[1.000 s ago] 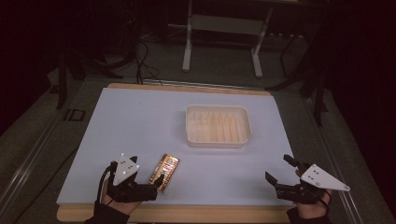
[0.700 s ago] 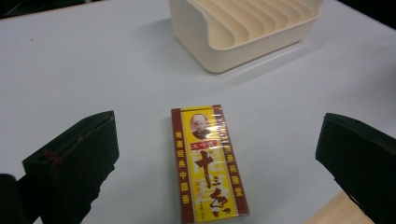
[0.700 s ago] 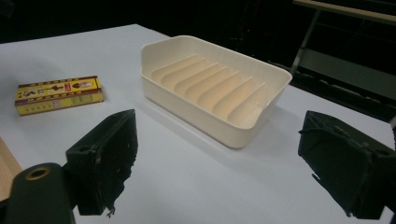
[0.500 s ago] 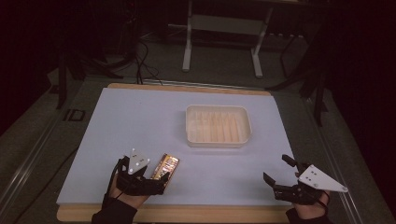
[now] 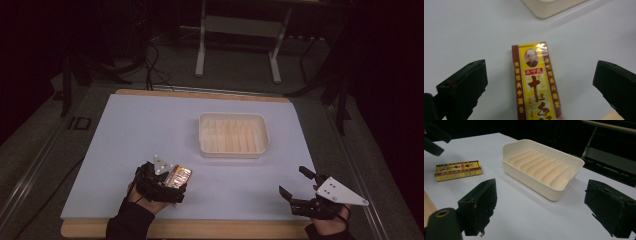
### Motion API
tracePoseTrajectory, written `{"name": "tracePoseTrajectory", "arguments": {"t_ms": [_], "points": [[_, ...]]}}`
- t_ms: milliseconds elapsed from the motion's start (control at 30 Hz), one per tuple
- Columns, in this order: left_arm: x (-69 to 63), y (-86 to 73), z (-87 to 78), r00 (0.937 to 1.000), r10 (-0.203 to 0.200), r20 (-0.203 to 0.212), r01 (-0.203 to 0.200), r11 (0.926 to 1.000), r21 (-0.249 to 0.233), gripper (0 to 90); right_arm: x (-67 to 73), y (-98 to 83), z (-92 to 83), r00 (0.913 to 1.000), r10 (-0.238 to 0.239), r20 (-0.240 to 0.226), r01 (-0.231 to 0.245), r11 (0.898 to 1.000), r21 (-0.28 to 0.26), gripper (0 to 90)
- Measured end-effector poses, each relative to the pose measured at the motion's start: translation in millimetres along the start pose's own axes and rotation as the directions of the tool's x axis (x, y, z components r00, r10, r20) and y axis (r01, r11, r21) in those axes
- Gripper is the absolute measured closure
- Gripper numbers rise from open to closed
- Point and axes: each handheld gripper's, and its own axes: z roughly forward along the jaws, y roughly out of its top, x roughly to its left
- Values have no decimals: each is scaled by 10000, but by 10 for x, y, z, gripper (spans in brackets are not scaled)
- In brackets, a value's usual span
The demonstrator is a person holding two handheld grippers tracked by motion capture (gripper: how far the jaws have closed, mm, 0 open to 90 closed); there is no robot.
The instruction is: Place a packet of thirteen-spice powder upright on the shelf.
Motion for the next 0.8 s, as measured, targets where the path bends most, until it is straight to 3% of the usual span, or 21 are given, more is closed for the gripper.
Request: {"name": "tracePoseTrajectory", "arguments": {"t_ms": [200,333,500,567,733,800], "points": [[39,46,152,9991,-434,25,432,9979,488,16,0,-3,9,10000,72,-21,-71,10000,60,110],[30,75,259,9980,-593,-221,613,9924,1066,16,-7,-4,11,9999,161,-42,-161,9998,92,111],[16,103,328,9961,-787,-395,830,9891,1218,37,-14,-8,14,9997,220,-75,-219,9997,122,112],[12,113,362,9966,-773,-275,804,9864,1432,44,-12,-8,15,9998,205,-64,-204,9997,129,112],[-2,125,455,9970,-596,-503,684,9781,1966,43,-12,-10,17,9998,183,-85,-182,9997,147,123],[19,123,486,9963,-710,-483,795,9752,2068,44,-15,-12,17,9997,220,-128,-218,9996,152,123]]}}
